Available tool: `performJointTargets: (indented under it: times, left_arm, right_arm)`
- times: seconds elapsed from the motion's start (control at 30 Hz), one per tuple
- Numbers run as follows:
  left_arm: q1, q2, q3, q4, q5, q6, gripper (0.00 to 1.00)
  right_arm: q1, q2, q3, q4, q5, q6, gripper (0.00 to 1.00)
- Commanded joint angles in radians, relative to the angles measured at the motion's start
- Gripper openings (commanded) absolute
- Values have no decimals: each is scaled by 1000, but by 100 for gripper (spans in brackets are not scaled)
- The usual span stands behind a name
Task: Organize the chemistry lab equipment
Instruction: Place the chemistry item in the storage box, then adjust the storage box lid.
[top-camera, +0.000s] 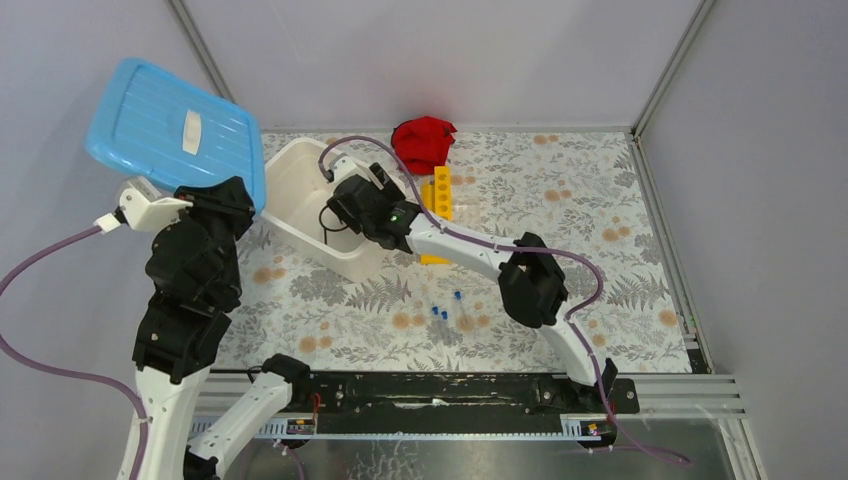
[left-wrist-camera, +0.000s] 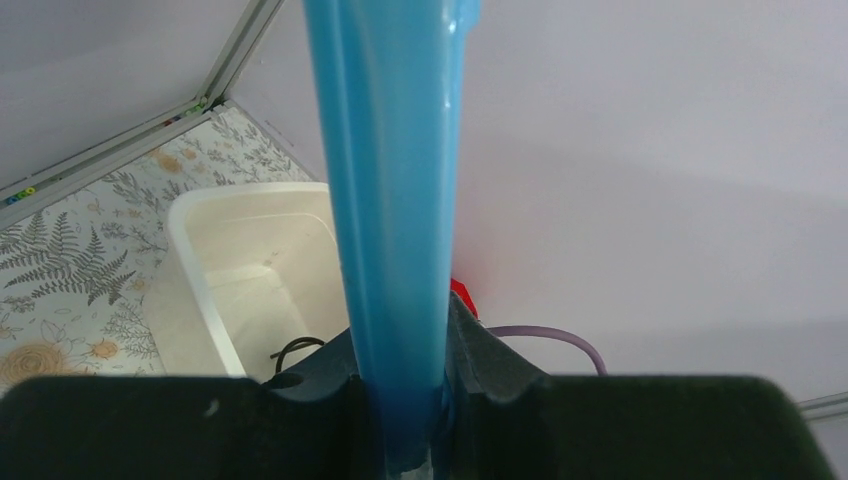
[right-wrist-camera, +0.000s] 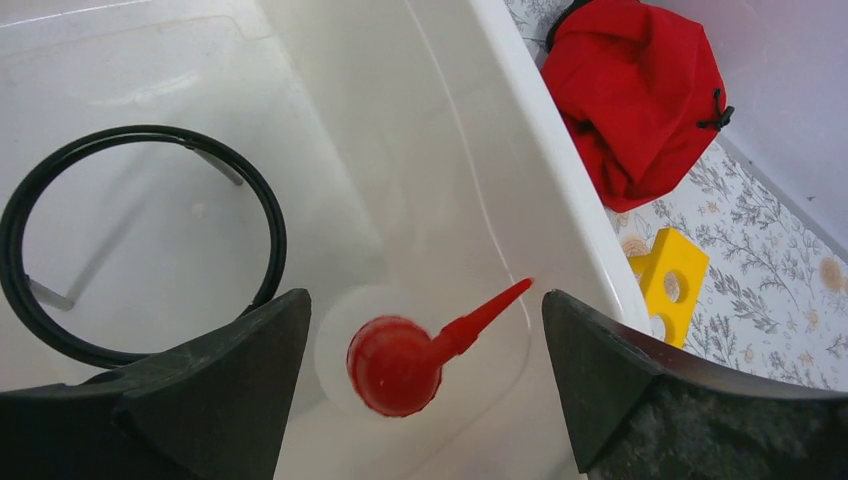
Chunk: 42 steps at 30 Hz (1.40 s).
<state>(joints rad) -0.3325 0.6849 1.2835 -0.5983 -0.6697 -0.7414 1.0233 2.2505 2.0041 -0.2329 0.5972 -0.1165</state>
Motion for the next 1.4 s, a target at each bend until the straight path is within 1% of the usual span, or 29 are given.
performJointTargets:
  times: [0.0,0.1,0.37,0.47,0.53,0.63,0.8,0.87,0.97,1.03,1.2,1.27,1.37]
  left_arm:
    - [-3,26,26,47,7,4,0]
    - [-3,39,42,53,30,13,0]
    - [-3,66,77,79,124,36,0]
    - [-3,65,79,81,157,11,0]
    - [-3,51,53,87,172,-34,0]
    - [-3,12,-39,120,186,-120,0]
    - [-3,-67,-258,225,193,-338,0]
    - [-3,-94,-341,269,189,-438,0]
    - [-5,-126,-458,334,191,-566,0]
    - [-6,-144,-518,379,197,-623,0]
    - [-19,-198,-603,450,169,-685,0]
    - [-21,-227,-630,480,158,-685,0]
    - [-22,-252,-620,469,159,-663,0]
  right_arm:
    - [-8,-120,32,53,-13,-21,93]
    - [-8,-176,9,77,-18,-23,93]
    - [-8,-388,-138,163,-29,2,92]
    - [-8,-466,-213,177,-17,20,93]
    - [-8,-517,-265,185,-13,44,93]
    - [-8,-605,-357,193,-21,125,93]
    - [-8,-793,-567,224,-80,403,91]
    - [-8,-860,-657,280,-113,507,91]
    - [-8,-936,-762,319,-164,640,91]
    - [-8,-966,-808,333,-192,712,91]
    - [-8,-972,-861,361,-276,829,91]
    - [-8,-961,-872,377,-309,861,92]
    - [-8,-949,-883,391,-336,881,92]
